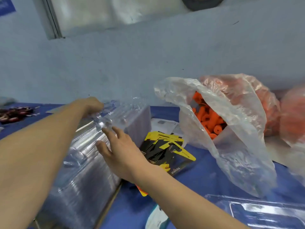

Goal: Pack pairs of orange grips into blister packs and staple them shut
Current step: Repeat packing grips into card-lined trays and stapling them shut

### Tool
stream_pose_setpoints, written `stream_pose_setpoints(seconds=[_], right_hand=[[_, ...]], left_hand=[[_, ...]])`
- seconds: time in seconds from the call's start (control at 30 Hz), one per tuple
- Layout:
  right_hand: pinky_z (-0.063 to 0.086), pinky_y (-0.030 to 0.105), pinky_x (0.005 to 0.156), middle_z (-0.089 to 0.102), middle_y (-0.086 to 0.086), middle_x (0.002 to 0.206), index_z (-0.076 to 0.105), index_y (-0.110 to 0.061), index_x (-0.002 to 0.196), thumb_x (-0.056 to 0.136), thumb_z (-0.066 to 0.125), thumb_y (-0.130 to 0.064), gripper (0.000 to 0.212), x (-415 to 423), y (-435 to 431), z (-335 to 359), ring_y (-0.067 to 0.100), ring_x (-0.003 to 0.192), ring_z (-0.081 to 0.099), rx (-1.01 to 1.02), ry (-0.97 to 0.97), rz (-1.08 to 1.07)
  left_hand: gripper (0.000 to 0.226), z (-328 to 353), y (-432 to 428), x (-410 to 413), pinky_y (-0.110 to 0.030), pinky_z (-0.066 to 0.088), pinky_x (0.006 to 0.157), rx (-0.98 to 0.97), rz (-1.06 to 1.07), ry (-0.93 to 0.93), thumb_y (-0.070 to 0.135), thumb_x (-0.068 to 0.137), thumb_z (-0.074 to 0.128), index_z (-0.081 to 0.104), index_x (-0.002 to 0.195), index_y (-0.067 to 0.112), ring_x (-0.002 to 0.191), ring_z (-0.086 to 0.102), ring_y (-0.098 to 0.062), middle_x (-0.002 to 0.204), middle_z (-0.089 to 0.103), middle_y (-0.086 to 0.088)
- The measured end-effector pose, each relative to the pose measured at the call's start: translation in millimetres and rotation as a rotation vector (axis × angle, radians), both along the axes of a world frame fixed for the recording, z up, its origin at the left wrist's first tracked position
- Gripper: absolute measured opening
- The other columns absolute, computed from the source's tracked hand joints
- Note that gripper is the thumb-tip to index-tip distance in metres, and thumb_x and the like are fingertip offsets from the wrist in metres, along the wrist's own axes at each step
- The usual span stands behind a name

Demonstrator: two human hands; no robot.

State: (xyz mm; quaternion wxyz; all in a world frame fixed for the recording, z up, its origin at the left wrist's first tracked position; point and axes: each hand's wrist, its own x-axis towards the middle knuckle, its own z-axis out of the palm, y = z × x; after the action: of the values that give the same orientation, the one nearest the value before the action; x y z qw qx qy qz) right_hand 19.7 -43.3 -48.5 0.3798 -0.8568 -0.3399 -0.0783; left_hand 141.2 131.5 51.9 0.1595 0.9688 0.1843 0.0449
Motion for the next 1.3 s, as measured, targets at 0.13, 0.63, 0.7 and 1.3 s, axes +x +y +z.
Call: stream_pose_setpoints(seconds=[0.13, 0.63, 0.7, 1.3], right_hand=[[0.019, 0.044, 0.119, 0.023, 0.017, 0.158, 0.033, -0.017, 0.151, 0.104, 0.04, -0.038, 0.051, 5, 5, -6, 0.032, 0.145, 0.02, 0.033, -0.016, 0.021], [0.041, 0.04, 0.106, 0.057, 0.002, 0.135, 0.056, -0.021, 0.134, 0.1, 0.043, -0.019, 0.036, -18, -118, 38, 0.021, 0.126, 0.049, 0.31, -0.065, -0.218], [0.045, 0.036, 0.1, 0.062, -0.002, 0.127, 0.059, -0.022, 0.129, 0.1, 0.044, -0.017, 0.033, -23, -152, 30, 0.014, 0.117, 0.055, 0.349, -0.067, -0.298], [0.042, 0.023, 0.082, 0.061, -0.011, 0.117, 0.059, -0.03, 0.123, 0.097, 0.043, -0.011, 0.035, -91, -322, -65, 0.001, 0.099, 0.055, 0.246, 0.082, -0.611]], left_hand=[[0.034, -6, -8, -1, -0.038, 0.043, 0.098, 0.163, 0.076, -0.115, 0.009, 0.1, 0.046, 0.057, 0.124, -0.012, 0.123, 0.053, -0.04, 0.135, 0.054, -0.029], [0.024, -29, -143, -91, -0.043, 0.046, 0.092, 0.168, -0.504, -0.662, 0.013, 0.096, 0.046, 0.063, 0.112, 0.008, 0.11, 0.056, -0.034, 0.115, 0.064, -0.015], [0.022, -68, -169, -107, -0.042, 0.047, 0.086, 0.247, -0.611, -0.57, 0.02, 0.098, 0.045, 0.061, 0.111, 0.013, 0.108, 0.056, -0.03, 0.114, 0.061, -0.011], [0.022, -168, -204, -141, -0.034, 0.037, 0.065, 0.752, -0.437, -0.038, 0.009, 0.095, 0.045, 0.048, 0.116, 0.013, 0.098, 0.068, -0.032, 0.109, 0.068, -0.007]])
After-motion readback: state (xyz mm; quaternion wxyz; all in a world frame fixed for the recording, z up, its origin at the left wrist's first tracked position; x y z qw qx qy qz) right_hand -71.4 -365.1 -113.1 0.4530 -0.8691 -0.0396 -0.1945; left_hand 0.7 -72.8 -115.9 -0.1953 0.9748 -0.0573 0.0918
